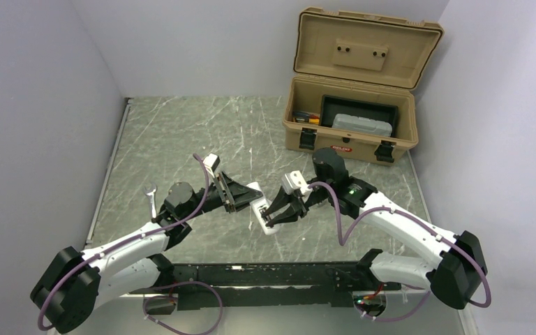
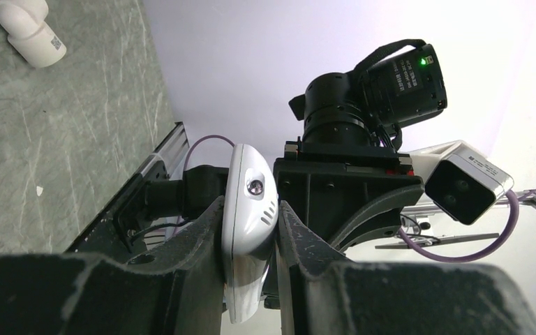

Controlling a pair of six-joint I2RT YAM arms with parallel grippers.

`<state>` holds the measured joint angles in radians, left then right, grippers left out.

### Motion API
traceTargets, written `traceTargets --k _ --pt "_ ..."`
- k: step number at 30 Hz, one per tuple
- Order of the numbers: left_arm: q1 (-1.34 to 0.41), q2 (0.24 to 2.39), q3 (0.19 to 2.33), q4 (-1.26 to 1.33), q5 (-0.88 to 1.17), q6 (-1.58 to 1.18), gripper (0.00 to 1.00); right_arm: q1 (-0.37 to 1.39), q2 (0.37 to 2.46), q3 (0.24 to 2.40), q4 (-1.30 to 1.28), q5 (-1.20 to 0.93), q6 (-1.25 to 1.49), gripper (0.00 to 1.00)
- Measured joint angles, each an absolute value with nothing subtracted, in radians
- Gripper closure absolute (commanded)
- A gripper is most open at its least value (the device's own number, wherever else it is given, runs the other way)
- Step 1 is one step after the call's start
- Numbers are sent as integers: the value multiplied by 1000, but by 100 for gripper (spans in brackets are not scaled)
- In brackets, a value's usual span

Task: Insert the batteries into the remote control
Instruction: Load the battery into the remote control.

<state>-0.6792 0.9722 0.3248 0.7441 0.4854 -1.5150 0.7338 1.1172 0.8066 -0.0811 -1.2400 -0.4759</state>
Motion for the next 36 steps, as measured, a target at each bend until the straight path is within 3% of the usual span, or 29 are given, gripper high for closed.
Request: traceTargets --k 13,28,36 --pt "-679 971 325 742 480 -1526 100 735 1117 807 -83 -1243 -478 83" --pt "-679 969 325 732 483 -1531 100 735 1083 761 -47 -1228 -432 84" --pt "-679 957 326 728 485 -1529 100 740 1057 739 3 -1207 -397 65"
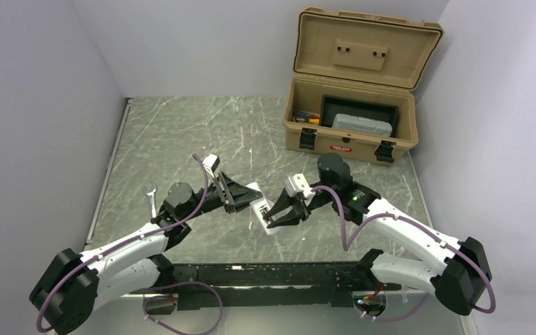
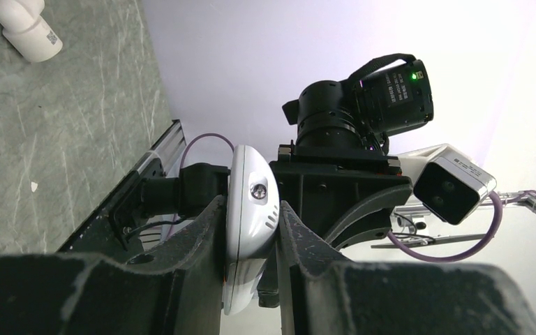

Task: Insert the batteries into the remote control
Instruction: Load the battery into the remote control.

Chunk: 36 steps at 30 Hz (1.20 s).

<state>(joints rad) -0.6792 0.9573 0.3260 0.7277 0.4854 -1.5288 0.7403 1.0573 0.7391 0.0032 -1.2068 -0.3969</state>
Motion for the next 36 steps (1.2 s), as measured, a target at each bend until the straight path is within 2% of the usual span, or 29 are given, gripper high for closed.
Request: traceTargets --k 14,36 --pt "-677 943 327 719 485 -1528 100 741 1073 761 14 -1214 -388 59" --pt "-680 930 360 828 519 -1568 100 740 878 700 204 -1117 -176 51"
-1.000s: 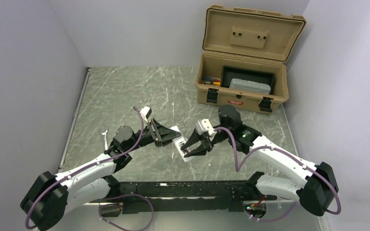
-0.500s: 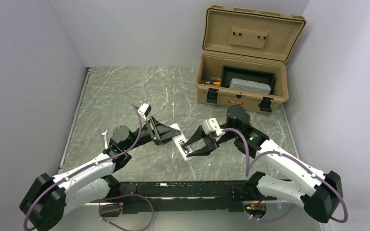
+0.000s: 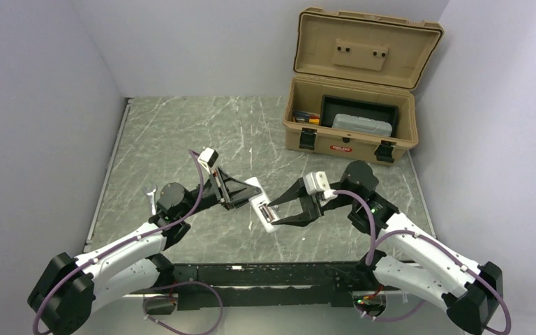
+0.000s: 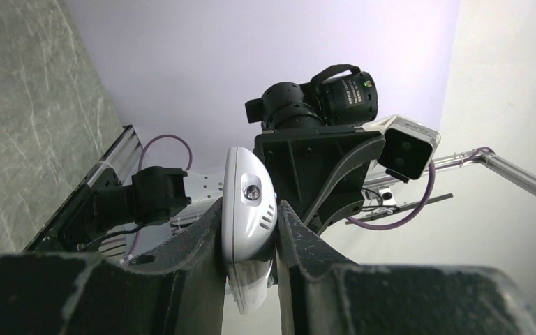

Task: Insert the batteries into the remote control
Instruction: Load the battery into the remote control.

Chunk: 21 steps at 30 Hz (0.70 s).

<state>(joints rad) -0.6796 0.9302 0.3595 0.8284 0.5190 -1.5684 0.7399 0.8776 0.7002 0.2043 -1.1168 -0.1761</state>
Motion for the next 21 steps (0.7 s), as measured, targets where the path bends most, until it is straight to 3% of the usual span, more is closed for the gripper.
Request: traceTargets --k 11,16,21 --pt "-680 930 360 818 519 -1558 100 739 719 596 317 -876 -92 54" --pt "-680 930 360 818 519 -1556 100 738 722 596 316 -833 -66 38" --pt "-680 930 360 794 519 -1525 100 738 736 632 261 -680 49 34"
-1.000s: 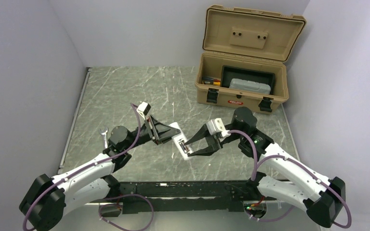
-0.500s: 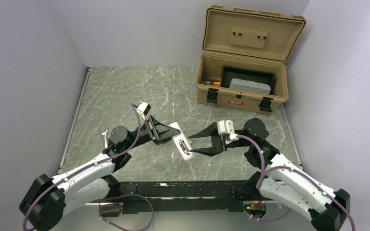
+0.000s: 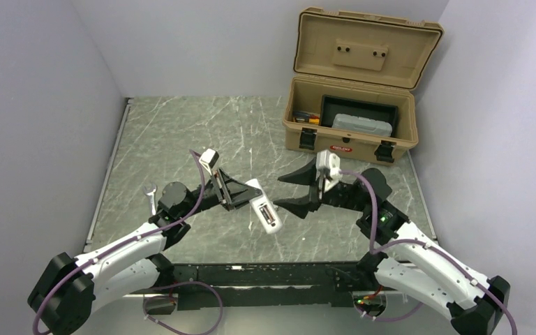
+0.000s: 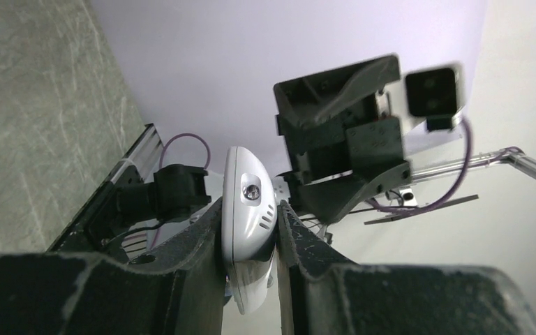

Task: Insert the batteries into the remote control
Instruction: Load the battery into the remote control.

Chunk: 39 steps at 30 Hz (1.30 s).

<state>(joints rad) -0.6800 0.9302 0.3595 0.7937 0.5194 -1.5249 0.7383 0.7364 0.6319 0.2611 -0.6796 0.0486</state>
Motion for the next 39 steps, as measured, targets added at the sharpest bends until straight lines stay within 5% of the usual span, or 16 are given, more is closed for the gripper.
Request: traceTargets --k 7,19,39 --pt "-676 916 360 724 530 -1446 100 734 834 836 -34 -501 260 24" --pt "-664 938 373 733 592 -1398 100 705 780 750 -192 -532 493 0" --pt "-661 954 388 762 631 -1388 100 675 810 592 134 -808 740 3"
